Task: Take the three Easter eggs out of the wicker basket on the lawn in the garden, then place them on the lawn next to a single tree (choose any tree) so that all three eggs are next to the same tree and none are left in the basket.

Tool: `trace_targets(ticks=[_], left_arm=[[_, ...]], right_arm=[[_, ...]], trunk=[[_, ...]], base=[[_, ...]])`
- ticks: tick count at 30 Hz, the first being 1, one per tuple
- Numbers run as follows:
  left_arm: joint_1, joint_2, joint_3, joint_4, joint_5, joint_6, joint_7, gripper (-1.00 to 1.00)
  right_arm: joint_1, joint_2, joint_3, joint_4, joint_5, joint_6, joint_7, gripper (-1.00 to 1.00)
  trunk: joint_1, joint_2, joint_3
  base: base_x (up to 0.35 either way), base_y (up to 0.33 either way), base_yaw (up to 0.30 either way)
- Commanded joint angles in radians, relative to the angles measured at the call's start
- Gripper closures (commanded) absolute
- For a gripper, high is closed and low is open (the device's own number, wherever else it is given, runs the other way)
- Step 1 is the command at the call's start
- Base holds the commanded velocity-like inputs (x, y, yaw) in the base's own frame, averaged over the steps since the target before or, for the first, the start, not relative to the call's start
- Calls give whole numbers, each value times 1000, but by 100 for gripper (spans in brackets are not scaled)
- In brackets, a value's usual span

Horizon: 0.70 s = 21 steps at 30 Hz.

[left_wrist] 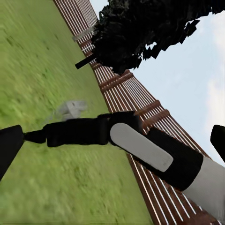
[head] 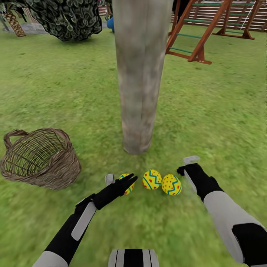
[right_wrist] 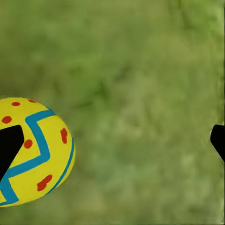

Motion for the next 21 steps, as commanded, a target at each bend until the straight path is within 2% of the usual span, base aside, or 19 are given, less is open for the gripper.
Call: trace_targets(ticks=[1, 3, 6, 7, 8, 9, 11, 13, 14, 16, 17, 19, 21], left_arm=[[0, 1, 0, 0, 8, 12, -1, -100], [-1, 0, 0, 0, 9, 15, -1, -100], [-2, 1, -3, 0, 14, 31, -2, -100], [-1, 17, -4, 0, 12, 74, -3, -100], [0, 36, -6, 3, 11, 89, -3, -100], [16, 67, -7, 11, 11, 99, -5, -100], [58, 108, -8, 15, 9, 100, -5, -100], [131, 192, -9, 17, 10, 98, -5, -100], [159, 212, -8, 18, 9, 96, -4, -100], [220, 239, -7, 36, 5, 93, -3, -100], [235, 244, -6, 66, 3, 93, -3, -100], [249, 261, 0, 190, -8, 82, 0, -100], [251, 294, 4, 244, -29, 55, 1, -100]], right_arm=[[2, -10, -13, -35, 4, 22, 4, -100], [3, -25, -65, -51, 1, 29, 23, -100], [7, -52, -80, -45, -1, 31, 56, -100], [12, -65, -81, -41, -2, 57, 85, -100], [24, -68, -81, -39, 0, 80, 106, -100], [62, -70, -81, -41, 7, 103, 134, -100], [93, -71, -80, -39, 7, 111, 143, -100], [159, -72, -80, -38, 7, 113, 145, -100], [185, -72, -80, -38, 6, 112, 146, -100], [247, -69, -80, -38, 5, 107, 147, -100], [277, -67, -79, -40, 7, 106, 147, -100], [342, -62, -78, -38, 8, 99, 148, -100], [382, -60, -78, -38, 9, 65, 149, -100]], trunk=[[0, 0, 3], [-1, 1, 11], [-3, 1, 23], [-3, 1, 26], [-4, 2, 30], [-4, 2, 34], [-5, 2, 42], [-6, 3, 50], [-6, 3, 54], [-7, 4, 61], [-8, 4, 65], [-9, 4, 73], [-9, 5, 81]], base=[[-89, 0, 0], [-275, 0, 0], [-338, 0, 0], [-345, 0, 0], [-345, 0, 0], [-335, 0, 0], [-158, 0, 0], [-31, 0, 0], [-9, 0, 0], [-3, 0, 0], [0, 0, 0], [0, 0, 0], [0, 0, 0]])
